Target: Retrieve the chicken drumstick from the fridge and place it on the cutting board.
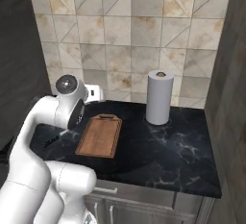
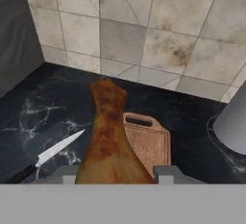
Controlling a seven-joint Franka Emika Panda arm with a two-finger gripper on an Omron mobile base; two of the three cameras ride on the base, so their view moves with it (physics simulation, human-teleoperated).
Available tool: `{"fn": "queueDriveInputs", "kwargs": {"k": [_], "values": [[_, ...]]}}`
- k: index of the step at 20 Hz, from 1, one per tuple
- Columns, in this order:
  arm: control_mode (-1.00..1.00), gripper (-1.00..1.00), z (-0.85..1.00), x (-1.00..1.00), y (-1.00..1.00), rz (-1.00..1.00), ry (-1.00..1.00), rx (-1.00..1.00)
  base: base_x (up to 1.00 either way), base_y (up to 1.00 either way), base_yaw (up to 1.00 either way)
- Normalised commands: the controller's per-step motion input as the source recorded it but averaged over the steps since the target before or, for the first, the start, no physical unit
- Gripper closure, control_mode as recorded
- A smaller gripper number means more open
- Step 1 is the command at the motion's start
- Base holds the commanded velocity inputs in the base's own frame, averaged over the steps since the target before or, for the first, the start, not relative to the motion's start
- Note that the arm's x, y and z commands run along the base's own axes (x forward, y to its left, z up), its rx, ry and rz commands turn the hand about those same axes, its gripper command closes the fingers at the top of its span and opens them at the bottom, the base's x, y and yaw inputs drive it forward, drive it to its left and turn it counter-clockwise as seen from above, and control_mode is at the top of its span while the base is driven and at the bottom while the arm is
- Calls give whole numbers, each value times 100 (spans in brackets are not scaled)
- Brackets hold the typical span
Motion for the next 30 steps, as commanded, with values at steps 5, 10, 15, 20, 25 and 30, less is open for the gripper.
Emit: {"fn": "queueDriveInputs", "kwargs": {"k": [5, 10, 15, 20, 25, 30], "values": [[-100, 100, -37, 29, -9, -3, 27, 0, 0, 0, 0], [-100, 100, -46, 21, 0, -2, 18, 0, 0, 0, 0], [-100, 100, -43, 12, 0, -1, 12, 0, 0, 0, 0], [-100, 100, -47, 14, 0, -1, 10, 0, 0, 0, 0], [-100, 100, -53, 11, 0, -1, 9, 0, 0, 0, 0], [-100, 100, -59, 17, 0, -1, 5, 0, 0, 0, 0]]}}
